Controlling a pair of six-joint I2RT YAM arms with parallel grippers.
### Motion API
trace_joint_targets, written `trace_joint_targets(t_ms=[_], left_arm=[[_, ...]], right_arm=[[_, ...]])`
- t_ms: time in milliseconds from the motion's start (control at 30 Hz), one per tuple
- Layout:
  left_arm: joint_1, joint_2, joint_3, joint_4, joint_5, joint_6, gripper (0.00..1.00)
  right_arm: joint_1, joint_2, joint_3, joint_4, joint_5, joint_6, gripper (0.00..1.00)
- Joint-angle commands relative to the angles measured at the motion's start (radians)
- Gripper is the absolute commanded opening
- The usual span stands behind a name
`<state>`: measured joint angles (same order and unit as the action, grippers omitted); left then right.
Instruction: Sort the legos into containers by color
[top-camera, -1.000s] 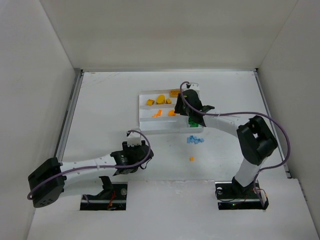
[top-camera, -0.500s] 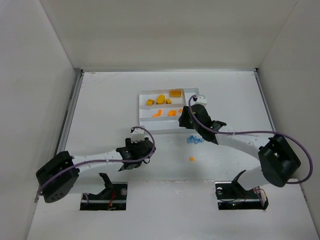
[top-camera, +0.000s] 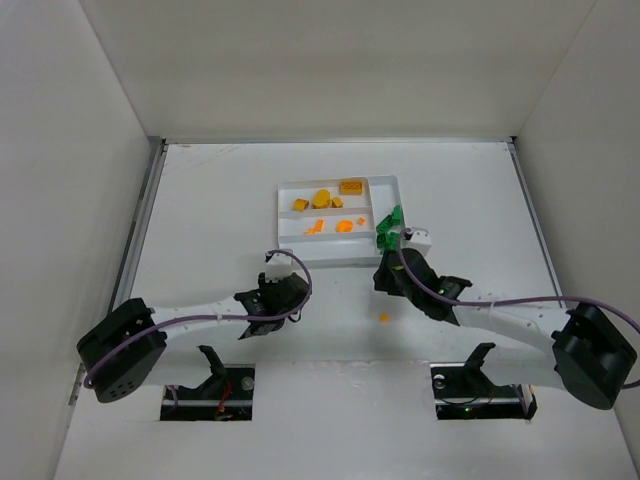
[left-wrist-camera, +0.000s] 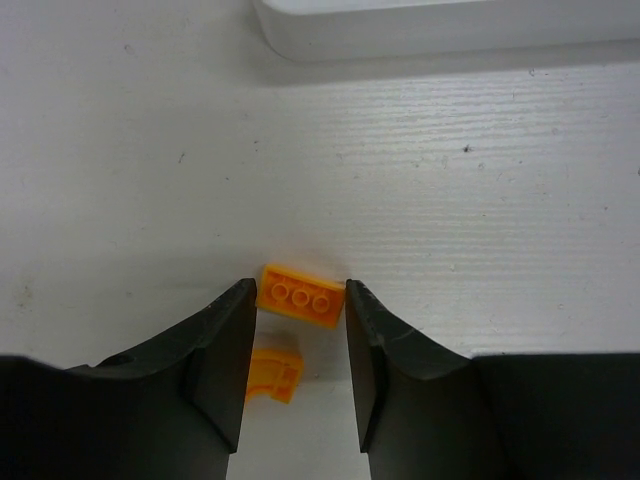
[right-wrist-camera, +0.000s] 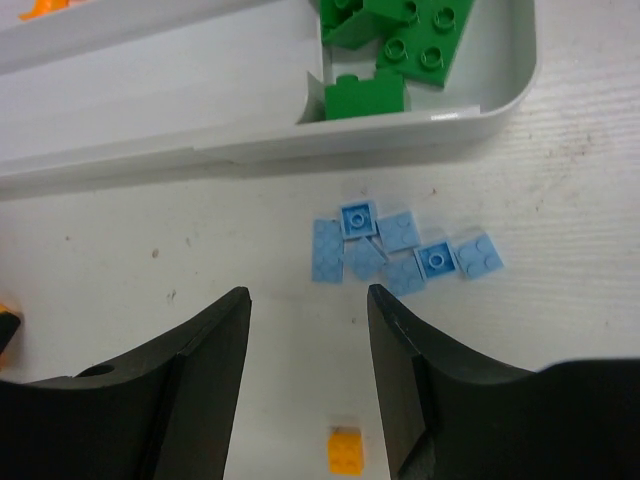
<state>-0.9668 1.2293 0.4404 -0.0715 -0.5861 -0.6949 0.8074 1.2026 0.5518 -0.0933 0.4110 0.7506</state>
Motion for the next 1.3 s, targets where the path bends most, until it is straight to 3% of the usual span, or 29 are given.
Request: trace_joint_targets(t_ms=[0,200,400,567,1033,1267], left_arm=[[0.010,-0.001,0.014,0.027,0.005,0.026,0.33],[0.012,-0.028,0.020,0.039,0.008,0.035,0.22],[0.029,-0.089,0.066,0.064,0.038,0.057,0.21],[0.085,-0.087,0.118,0.165,0.069,0.100,0.21],[0.334,0.212,0.352,0.377,0.210,0.152,0.22],[0.365,0.354,0.480,0.383,0.224,0.196,0.23]], right_arm=[[0.038,-0.052,-0.021,-0.066,0.040,0.075,0.56],[0.114,-0.069,-0.029,-0.224,0.072,0.154,0.56],[0.169,-0.072,-0.009,-0.290,0.084,0.190,0.49],[0.218,-0.095,-0.007,-0.296,0.049,0.188,0.49],[0.229,-0.041,-0.007,-0.257,0.014,0.161,0.48],[0.230,-0.037,-0.019,-0.237,0.015,0.164,0.46]])
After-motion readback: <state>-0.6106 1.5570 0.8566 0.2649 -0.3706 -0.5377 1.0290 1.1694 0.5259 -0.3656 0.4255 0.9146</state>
